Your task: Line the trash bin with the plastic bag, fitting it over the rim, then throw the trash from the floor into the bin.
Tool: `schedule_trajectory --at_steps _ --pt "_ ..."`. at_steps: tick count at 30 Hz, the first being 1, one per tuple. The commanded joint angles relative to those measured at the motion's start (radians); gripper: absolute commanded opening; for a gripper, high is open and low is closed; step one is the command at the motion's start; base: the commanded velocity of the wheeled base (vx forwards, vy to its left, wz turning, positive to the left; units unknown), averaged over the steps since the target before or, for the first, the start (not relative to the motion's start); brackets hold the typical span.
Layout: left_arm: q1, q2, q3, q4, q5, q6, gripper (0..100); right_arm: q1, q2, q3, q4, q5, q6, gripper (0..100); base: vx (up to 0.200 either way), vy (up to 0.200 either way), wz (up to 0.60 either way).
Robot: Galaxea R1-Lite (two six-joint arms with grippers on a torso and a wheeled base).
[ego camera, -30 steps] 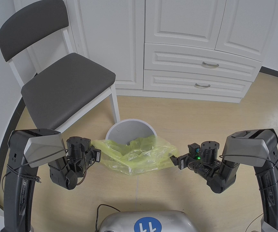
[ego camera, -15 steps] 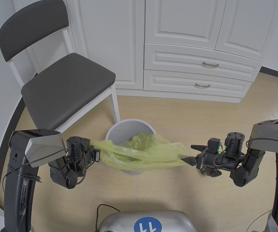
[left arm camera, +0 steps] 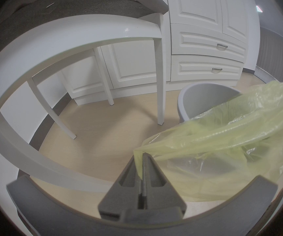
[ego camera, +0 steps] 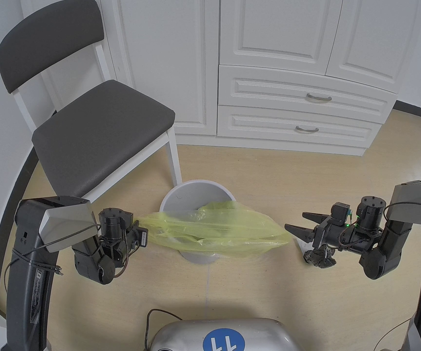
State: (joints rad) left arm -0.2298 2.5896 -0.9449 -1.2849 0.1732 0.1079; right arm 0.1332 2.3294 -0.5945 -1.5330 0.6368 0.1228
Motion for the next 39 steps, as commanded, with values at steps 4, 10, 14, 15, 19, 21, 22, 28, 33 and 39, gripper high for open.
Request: schedule_trajectory --at_steps 4,10,14,15,19,21,22,28,33,39 --pt "-0.002 -0.009 0.006 -0.004 0.000 0.000 0 0.013 -0.018 0.007 -0.038 -0.019 0.001 100 0.000 0.000 0.00" --pt "-0.013 -0.034 0.011 -0.025 0.005 -0.005 0 0.126 -0.079 0.038 -0.038 -0.206 -0.017 100 0.000 0.000 0.00" --pt "-0.022 -0.060 0.071 -0.044 -0.006 -0.005 0 0.260 -0.081 0.019 -0.038 -0.476 -0.098 100 0.000 0.000 0.00" --pt "-0.034 -0.060 0.086 -0.048 -0.008 -0.005 0 0.292 -0.073 -0.007 -0.038 -0.545 -0.127 100 0.000 0.000 0.00" --pt "-0.074 -0.049 0.101 -0.048 -0.004 -0.004 0 0.382 -0.068 -0.087 -0.003 -0.638 -0.244 100 0.000 0.000 0.00" --pt "-0.086 -0.048 0.120 -0.045 -0.006 -0.002 0 0.418 -0.081 -0.105 0.077 -0.641 -0.311 100 0.000 0.000 0.00" --pt "-0.089 -0.048 0.127 -0.045 -0.006 -0.002 0 0.430 -0.084 -0.119 0.108 -0.641 -0.336 100 0.000 0.000 0.00" --pt "-0.097 -0.048 0.127 -0.048 -0.006 0.000 0 0.536 -0.071 -0.212 0.267 -0.692 -0.416 100 0.000 0.000 0.00" --pt "-0.086 -0.023 0.110 -0.050 -0.008 0.000 0 0.559 0.010 -0.341 0.361 -0.758 -0.460 100 0.000 0.000 0.00" --pt "-0.086 -0.016 0.113 -0.056 -0.024 0.000 0 0.548 0.073 -0.410 0.418 -0.769 -0.479 100 0.000 0.000 0.00"
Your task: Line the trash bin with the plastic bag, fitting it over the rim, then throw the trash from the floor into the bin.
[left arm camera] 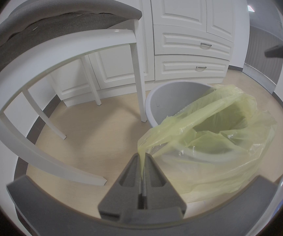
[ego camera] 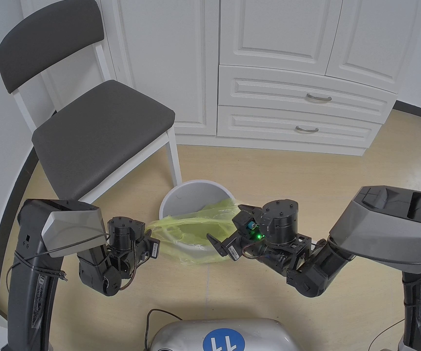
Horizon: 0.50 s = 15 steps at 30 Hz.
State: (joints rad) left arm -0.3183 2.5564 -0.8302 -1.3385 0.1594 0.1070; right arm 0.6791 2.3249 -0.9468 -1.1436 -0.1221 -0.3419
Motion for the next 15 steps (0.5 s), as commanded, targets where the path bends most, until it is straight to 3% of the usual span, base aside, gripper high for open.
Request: schedule_trajectory --at_steps 1,6,7,15 --pt "0.004 0.016 -0.001 -0.004 -0.012 0.000 0 0.002 0.080 -0.058 0.033 -0.010 -0.016 100 0.000 0.000 0.00" --pt "0.024 0.015 -0.001 -0.004 -0.015 0.003 0 0.002 0.114 -0.069 0.044 -0.011 -0.029 100 0.000 0.000 0.00" --pt "0.028 0.013 -0.001 -0.002 -0.018 0.003 100 0.002 0.120 -0.076 0.045 -0.013 -0.032 100 0.000 0.000 0.00" --pt "0.042 0.008 0.000 -0.004 -0.035 0.003 100 -0.003 0.156 -0.155 0.124 -0.047 -0.040 100 0.000 0.000 0.00"
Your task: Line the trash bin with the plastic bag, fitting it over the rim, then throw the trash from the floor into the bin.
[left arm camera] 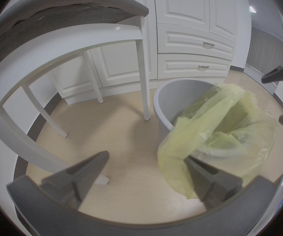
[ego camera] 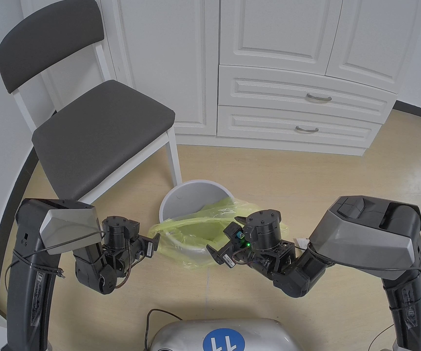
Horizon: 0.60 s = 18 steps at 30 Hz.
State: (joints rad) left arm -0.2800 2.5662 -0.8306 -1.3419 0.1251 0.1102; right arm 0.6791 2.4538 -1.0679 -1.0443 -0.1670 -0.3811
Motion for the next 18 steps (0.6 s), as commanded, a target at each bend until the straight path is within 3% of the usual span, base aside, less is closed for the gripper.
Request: schedule_trajectory --at_steps 1,16,17,18 --pt "0.004 -0.001 0.001 0.000 -0.001 0.000 100 -0.003 0.031 -0.044 0.038 -0.005 -0.001 100 0.000 0.000 0.00" --pt "0.005 -0.020 0.013 -0.022 0.001 0.005 100 -0.030 0.168 -0.305 0.133 -0.065 -0.044 100 0.000 0.000 0.00" --pt "0.004 -0.024 0.013 -0.022 0.001 0.005 100 -0.030 0.177 -0.323 0.138 -0.065 -0.044 0 0.000 0.000 0.00" --pt "0.004 -0.024 0.013 -0.022 0.001 0.005 100 -0.030 0.177 -0.323 0.138 -0.065 -0.044 0 0.000 0.000 0.00"
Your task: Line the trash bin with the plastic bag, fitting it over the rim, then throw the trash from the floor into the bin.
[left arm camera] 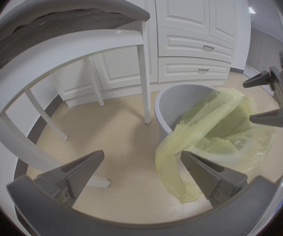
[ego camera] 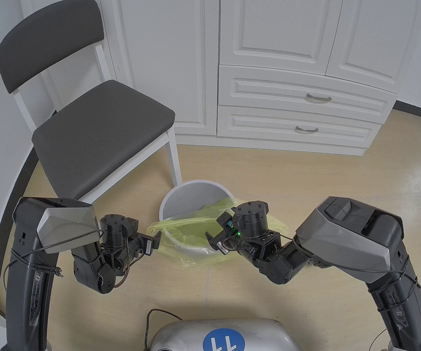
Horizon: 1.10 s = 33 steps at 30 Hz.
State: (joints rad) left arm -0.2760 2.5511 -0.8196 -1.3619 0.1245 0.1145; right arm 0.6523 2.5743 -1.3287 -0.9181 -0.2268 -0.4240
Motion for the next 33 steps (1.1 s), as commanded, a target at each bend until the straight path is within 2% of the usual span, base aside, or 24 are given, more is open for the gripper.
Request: schedule_trajectory --at_steps 1,6,11,15,17,22,26,33 --pt "0.000 -0.017 0.007 -0.002 0.001 0.001 100 -0.008 0.066 -0.084 0.015 -0.005 0.001 0 0.000 0.000 0.00" --pt "-0.003 -0.032 0.025 -0.002 0.001 0.004 100 -0.016 0.078 -0.165 0.019 -0.028 0.001 0 0.000 0.000 0.00" --pt "-0.003 -0.061 0.048 -0.025 -0.006 0.010 100 -0.025 0.101 -0.328 0.099 -0.057 0.022 0 0.000 0.000 0.00" --pt "-0.005 -0.123 0.105 -0.059 -0.072 0.008 100 -0.016 0.231 -0.664 0.196 -0.089 0.056 0 0.000 0.000 0.00" --pt "-0.008 -0.152 0.132 -0.062 -0.089 0.008 100 -0.011 0.265 -0.671 0.246 -0.089 0.054 0 0.000 0.000 0.00" --pt "-0.017 -0.178 0.143 -0.071 -0.091 0.008 100 0.009 0.276 -0.671 0.251 -0.089 0.057 0 0.000 0.000 0.00" --pt "-0.022 -0.186 0.145 -0.112 -0.089 0.008 100 0.021 0.274 -0.671 0.163 -0.097 0.114 0 0.000 0.000 0.00" --pt "-0.025 -0.242 0.174 -0.135 -0.095 0.008 100 0.026 0.265 -0.671 -0.010 -0.097 0.148 0 0.000 0.000 0.00"
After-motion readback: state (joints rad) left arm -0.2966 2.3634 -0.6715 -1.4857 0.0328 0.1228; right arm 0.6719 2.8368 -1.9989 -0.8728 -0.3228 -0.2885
